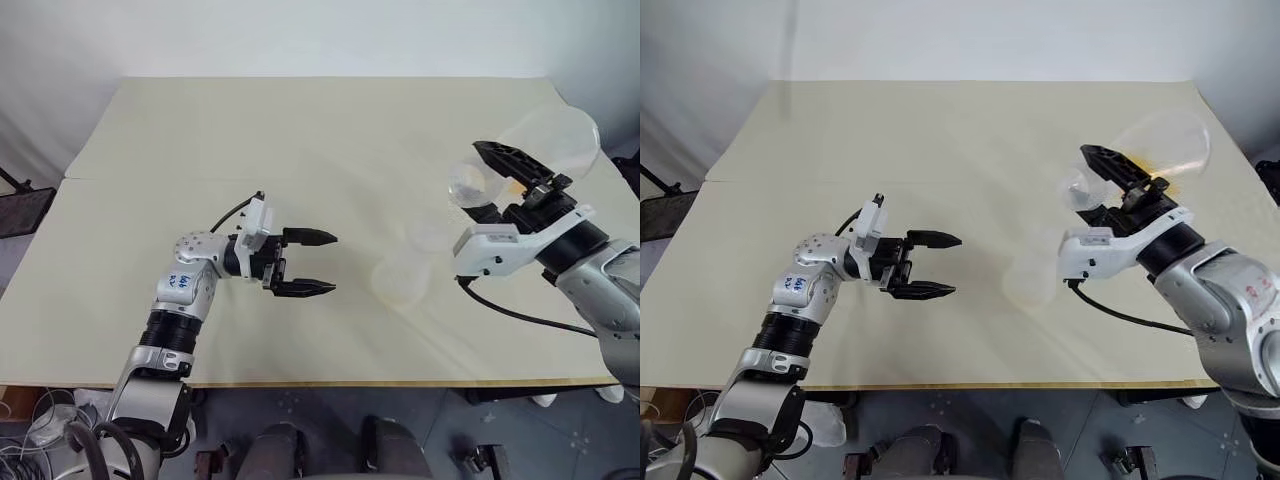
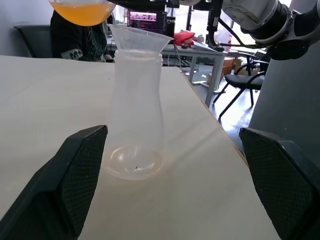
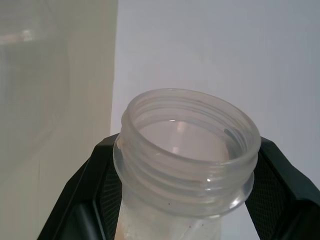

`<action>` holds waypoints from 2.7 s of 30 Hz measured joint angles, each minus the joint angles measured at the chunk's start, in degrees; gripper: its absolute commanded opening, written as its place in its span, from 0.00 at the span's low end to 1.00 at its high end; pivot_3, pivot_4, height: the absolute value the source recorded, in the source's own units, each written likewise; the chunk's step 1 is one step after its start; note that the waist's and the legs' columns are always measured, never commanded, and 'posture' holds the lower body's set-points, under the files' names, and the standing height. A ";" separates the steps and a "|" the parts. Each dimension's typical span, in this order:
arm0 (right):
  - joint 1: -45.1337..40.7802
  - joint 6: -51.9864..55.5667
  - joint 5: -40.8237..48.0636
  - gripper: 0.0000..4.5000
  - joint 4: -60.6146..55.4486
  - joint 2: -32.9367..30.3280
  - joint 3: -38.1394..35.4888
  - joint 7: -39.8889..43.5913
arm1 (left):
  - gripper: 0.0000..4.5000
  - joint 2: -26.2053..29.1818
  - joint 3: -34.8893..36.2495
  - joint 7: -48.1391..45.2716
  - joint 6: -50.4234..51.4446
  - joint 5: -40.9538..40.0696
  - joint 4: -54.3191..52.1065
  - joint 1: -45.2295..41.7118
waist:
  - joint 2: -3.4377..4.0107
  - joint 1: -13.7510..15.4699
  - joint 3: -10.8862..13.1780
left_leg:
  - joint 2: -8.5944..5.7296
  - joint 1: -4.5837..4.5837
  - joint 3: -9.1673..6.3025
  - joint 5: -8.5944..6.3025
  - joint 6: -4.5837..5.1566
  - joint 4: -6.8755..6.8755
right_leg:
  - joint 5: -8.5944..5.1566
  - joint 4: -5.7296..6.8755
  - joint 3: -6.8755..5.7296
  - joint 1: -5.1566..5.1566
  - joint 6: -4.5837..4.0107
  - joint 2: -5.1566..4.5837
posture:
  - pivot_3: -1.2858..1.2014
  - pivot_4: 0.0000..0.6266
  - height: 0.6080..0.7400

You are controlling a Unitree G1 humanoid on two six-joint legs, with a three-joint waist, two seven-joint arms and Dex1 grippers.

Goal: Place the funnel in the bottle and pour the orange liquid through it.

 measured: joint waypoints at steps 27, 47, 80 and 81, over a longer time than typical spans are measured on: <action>1.50 -8.22 -9.38 0.62 2.30 0.41 -0.99 0.29 | 1.00 -0.02 0.01 0.01 0.42 -0.01 0.01 0.00 | 0.00 -0.04 0.00 | 0.00 -0.01 0.01 0.00 0.00 0.00 | 0.00 -0.01 0.00 0.00 0.00 0.00 | 0.52 0.24 1.00; 0.05 -12.55 -12.00 0.62 3.30 0.39 -1.83 -0.13 | 1.00 -0.07 0.01 -0.02 0.71 -0.01 0.07 -0.09 | 0.00 -0.04 0.00 | 0.00 -0.01 0.00 0.00 0.00 0.01 | 0.00 0.00 0.00 0.01 0.00 0.00 | 0.52 0.24 1.00; -1.99 -16.08 -14.41 0.62 4.79 -0.16 -2.32 -0.20 | 1.00 -0.68 0.75 1.27 -0.10 -0.03 0.17 -2.03 | 0.00 -0.04 0.00 | 0.00 0.00 0.00 0.00 0.00 0.01 | 0.00 0.01 0.00 0.01 0.00 0.00 | 0.52 0.24 1.00; -1.99 -16.22 -14.44 0.62 4.84 -0.16 -2.32 -0.20 | 1.00 -0.68 0.75 1.27 -0.10 -0.03 0.17 -2.03 | 0.00 -0.04 0.00 | 0.00 -0.01 0.00 0.00 0.00 0.01 | 0.00 0.01 0.00 0.01 0.00 0.00 | 0.52 0.24 1.00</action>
